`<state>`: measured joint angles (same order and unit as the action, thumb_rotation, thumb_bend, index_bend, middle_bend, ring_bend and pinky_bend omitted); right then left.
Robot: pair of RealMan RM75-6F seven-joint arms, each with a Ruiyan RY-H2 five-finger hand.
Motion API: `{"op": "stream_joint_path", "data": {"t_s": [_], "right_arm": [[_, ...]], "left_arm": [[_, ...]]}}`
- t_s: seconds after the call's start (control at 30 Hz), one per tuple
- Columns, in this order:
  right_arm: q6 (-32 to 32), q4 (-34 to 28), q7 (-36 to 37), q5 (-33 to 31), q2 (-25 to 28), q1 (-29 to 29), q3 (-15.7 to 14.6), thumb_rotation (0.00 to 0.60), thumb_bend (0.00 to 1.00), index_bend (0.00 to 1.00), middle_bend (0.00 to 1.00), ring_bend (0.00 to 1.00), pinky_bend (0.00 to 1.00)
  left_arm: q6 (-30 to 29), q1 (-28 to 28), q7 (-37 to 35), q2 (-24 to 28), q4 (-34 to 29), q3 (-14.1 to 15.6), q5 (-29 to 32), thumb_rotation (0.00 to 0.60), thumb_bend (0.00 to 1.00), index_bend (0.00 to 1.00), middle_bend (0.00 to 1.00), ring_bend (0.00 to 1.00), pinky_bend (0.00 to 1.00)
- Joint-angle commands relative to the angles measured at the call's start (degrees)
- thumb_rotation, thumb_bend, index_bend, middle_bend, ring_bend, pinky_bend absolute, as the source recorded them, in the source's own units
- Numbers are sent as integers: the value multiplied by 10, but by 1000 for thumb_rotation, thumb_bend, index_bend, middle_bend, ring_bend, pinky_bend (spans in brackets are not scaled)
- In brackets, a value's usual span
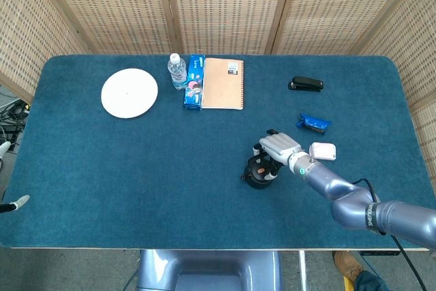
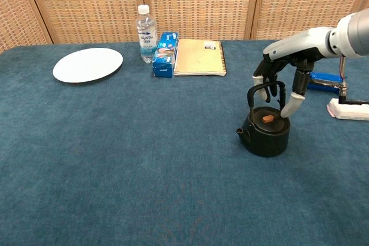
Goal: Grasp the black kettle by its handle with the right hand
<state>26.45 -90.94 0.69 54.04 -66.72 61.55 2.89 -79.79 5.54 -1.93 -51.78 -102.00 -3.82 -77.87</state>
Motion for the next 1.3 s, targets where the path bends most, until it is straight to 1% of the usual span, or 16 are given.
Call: {"op": "stream_joint_path", "data": {"t_s": [0.03,0.2,0.57,0.73,0.87,1.07,1.3], "right_arm": [[20,-27,2,27,17,-22,-5,600,0,511,524,402,0],[41,-52,14,68,27,-52,-8,600,0,511,525,402,0],[84,-64,33,141,25,-103,-16,600,0,511,525,404,0],[151,-57,43,211,10,-144,-22,600,0,509,525,404,0],[183,-45,47,250,-3,-162,-28,600,0,509,525,404,0],[198,-33,34,268,-21,-175,-34,600,0,508,525,404,0],[205,-28,1,272,-40,-183,-35,600,0,507,526,406,0]], "left_arm": [[-1,-1,-2,1,0,1,-2,600,0,0,0,0,0],[-6,-3,-4,3,-3,3,-10,600,0,0,0,0,0],[-16,-8,-9,6,-6,6,-20,600,0,0,0,0,0],[-15,-8,-12,6,-5,6,-20,600,0,0,0,0,0],[-15,-8,-11,6,-6,6,-21,600,0,0,0,0,0],[-18,-9,-11,7,-7,7,-23,600,0,0,0,0,0],[-18,-9,-13,7,-7,7,-22,600,0,0,0,0,0]]}}
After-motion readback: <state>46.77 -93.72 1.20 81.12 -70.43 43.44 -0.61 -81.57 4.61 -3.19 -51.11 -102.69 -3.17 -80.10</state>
